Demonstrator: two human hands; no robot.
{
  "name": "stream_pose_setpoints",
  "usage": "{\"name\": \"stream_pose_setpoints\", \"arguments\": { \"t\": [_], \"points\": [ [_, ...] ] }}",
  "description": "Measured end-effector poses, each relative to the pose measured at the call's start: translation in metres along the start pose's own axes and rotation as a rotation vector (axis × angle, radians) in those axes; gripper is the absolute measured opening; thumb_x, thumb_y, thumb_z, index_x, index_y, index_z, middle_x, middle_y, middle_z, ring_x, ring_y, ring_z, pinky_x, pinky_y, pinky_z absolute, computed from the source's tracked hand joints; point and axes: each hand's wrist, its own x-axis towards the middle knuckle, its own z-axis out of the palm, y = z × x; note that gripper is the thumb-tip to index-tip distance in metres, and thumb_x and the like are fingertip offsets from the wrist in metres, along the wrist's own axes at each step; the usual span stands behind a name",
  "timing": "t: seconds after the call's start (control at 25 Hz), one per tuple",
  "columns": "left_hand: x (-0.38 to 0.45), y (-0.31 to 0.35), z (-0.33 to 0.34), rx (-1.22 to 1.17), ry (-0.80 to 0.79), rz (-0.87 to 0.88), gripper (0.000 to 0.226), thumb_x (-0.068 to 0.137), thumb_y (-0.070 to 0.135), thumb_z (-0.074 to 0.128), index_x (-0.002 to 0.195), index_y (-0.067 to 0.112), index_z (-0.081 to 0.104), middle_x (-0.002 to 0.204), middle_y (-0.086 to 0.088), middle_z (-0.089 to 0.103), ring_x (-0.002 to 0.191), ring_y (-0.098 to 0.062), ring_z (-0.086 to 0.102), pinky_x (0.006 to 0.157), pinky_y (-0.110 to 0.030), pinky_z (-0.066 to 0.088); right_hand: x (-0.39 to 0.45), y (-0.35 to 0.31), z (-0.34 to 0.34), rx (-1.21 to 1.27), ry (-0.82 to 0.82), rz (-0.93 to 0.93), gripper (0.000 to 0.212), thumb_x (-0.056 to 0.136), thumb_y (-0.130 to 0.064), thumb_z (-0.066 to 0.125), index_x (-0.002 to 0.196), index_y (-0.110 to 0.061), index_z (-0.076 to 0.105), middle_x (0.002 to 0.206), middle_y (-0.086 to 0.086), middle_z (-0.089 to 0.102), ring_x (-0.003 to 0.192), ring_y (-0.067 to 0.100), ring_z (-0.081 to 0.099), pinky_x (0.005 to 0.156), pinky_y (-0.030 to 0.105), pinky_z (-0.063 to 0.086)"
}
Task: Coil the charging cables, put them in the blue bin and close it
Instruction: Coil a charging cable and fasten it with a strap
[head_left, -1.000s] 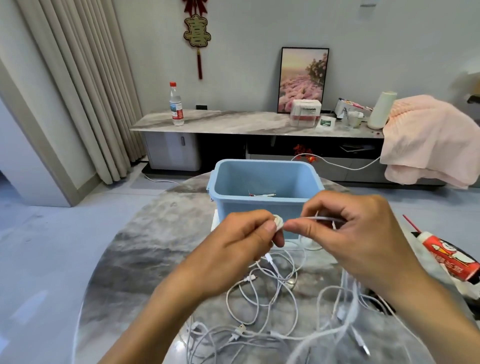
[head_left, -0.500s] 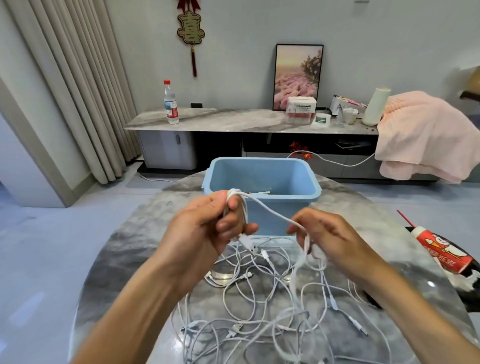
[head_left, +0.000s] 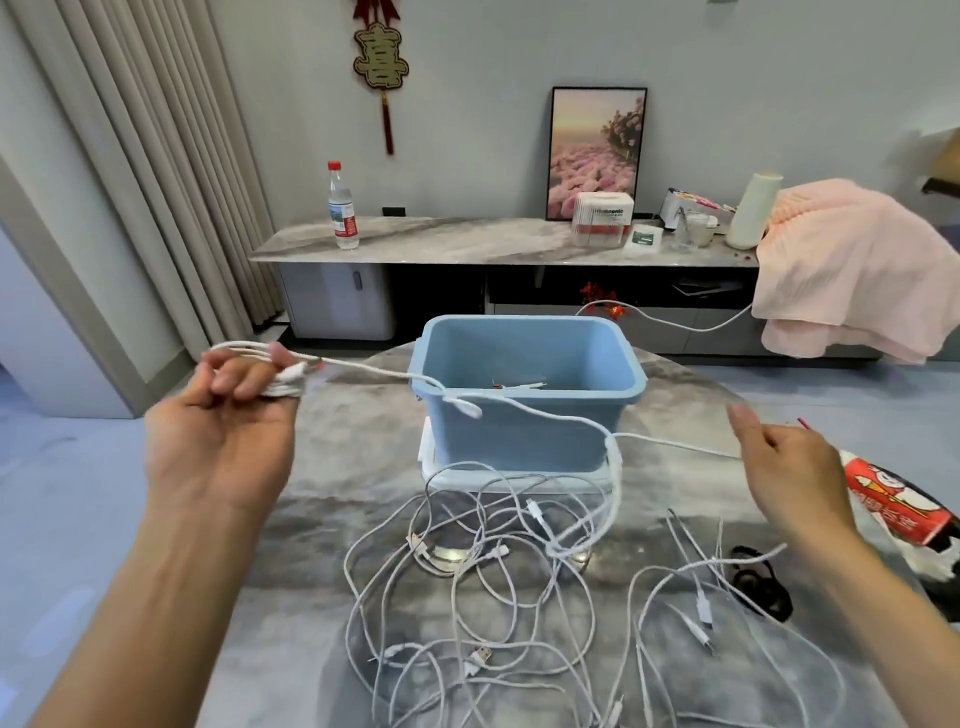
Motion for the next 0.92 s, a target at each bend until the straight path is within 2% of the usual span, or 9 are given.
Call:
{"name": "stream_pose_setpoints", "arguments": {
  "t": [0.12, 0.2, 0.36, 0.48, 0.52, 0.6, 0.68, 0.8, 0.92],
  "points": [
    [0.008, 0.021, -0.006, -0.089, -0.012, 0.073, 0.026, 0.090, 0.002, 0.041, 0.068, 0.005, 0.054, 0.055, -0.002, 0.041, 0.043, -0.017, 0.039, 0.083, -0.033, 0.045, 0.014, 0.033, -0.009, -0.013, 0.039, 0.323, 0.068, 0.101, -0.052, 0.038, 0.066, 0.005, 0.054, 0.078, 0.027, 0.060, 0.075, 0.039, 0.055, 0.070, 0.044, 0.041],
    [0.006, 0.016, -0.002, -0.015, 0.006, 0.084, 0.033, 0.096, 0.005, 0.037, 0.068, 0.007, 0.054, 0.056, 0.000, 0.040, 0.046, -0.015, 0.037, 0.083, -0.032, 0.046, 0.015, 0.043, -0.004, -0.119, -0.072, 0.363, 0.060, 0.099, -0.051, 0.043, 0.068, -0.002, 0.056, 0.089, 0.025, 0.064, 0.083, 0.039, 0.059, 0.075, 0.042, 0.044],
    [-0.013, -0.024, 0.017, 0.253, -0.040, -0.033, 0.035, 0.100, 0.014, 0.035, 0.070, 0.013, 0.052, 0.058, 0.005, 0.036, 0.049, -0.010, 0.034, 0.080, -0.025, 0.049, 0.011, 0.021, 0.008, -0.405, -0.278, 0.127, 0.030, 0.093, -0.036, 0.057, 0.071, -0.017, 0.063, 0.087, 0.010, 0.072, 0.081, 0.031, 0.063, 0.076, 0.039, 0.052],
    [-0.032, -0.057, 0.026, 0.395, -0.104, -0.175, 0.033, 0.103, 0.020, 0.032, 0.074, 0.017, 0.047, 0.058, 0.007, 0.031, 0.049, -0.008, 0.030, 0.078, -0.024, 0.052, -0.005, -0.034, -0.007, 0.001, -0.015, -0.157, 0.011, 0.095, -0.028, 0.057, 0.094, -0.023, 0.067, 0.101, 0.003, 0.072, 0.092, 0.025, 0.062, 0.077, 0.034, 0.047],
    [-0.038, -0.067, 0.029, 0.421, -0.120, -0.211, 0.034, 0.104, 0.022, 0.031, 0.074, 0.017, 0.047, 0.058, 0.007, 0.030, 0.048, -0.008, 0.029, 0.076, -0.024, 0.053, -0.021, -0.057, -0.010, 0.223, -0.052, -0.254, 0.014, 0.093, -0.032, 0.059, 0.101, -0.024, 0.068, 0.103, -0.002, 0.072, 0.095, 0.019, 0.064, 0.078, 0.031, 0.048],
    [-0.049, -0.082, 0.034, 0.462, -0.147, -0.260, 0.034, 0.102, 0.023, 0.032, 0.073, 0.016, 0.048, 0.057, 0.006, 0.029, 0.047, -0.008, 0.028, 0.071, -0.025, 0.055, -0.063, -0.099, -0.005, 0.553, -0.458, -0.346, 0.039, 0.082, -0.049, 0.063, 0.117, -0.030, 0.063, 0.114, -0.011, 0.070, 0.106, 0.006, 0.063, 0.087, 0.020, 0.049],
    [-0.057, -0.092, 0.035, 0.489, -0.163, -0.310, 0.033, 0.101, 0.023, 0.033, 0.073, 0.015, 0.048, 0.056, 0.006, 0.029, 0.046, -0.008, 0.029, 0.072, -0.024, 0.055, -0.096, -0.112, 0.017, 0.499, -0.748, -0.424, 0.055, 0.077, -0.056, 0.065, 0.127, -0.036, 0.056, 0.120, -0.018, 0.066, 0.113, -0.003, 0.059, 0.094, 0.019, 0.047],
    [-0.061, -0.095, 0.031, 0.534, -0.169, -0.356, 0.029, 0.099, 0.022, 0.035, 0.074, 0.013, 0.048, 0.054, 0.004, 0.029, 0.045, -0.009, 0.029, 0.070, -0.027, 0.056, -0.100, -0.110, 0.029, 0.460, -0.715, -0.516, 0.013, 0.091, -0.040, 0.064, 0.097, -0.029, 0.068, 0.084, -0.007, 0.069, 0.077, 0.002, 0.062, 0.070, 0.032, 0.048],
    [-0.060, -0.092, 0.029, 0.641, -0.214, -0.423, 0.026, 0.095, 0.020, 0.039, 0.073, 0.012, 0.049, 0.055, 0.003, 0.028, 0.047, -0.012, 0.025, 0.068, -0.029, 0.054, -0.079, -0.107, 0.012, 0.812, -0.740, -0.235, 0.020, 0.094, -0.029, 0.056, 0.078, -0.019, 0.064, 0.059, 0.014, 0.045, 0.045, 0.016, 0.041, 0.044, 0.028, 0.033]
  ]
}}
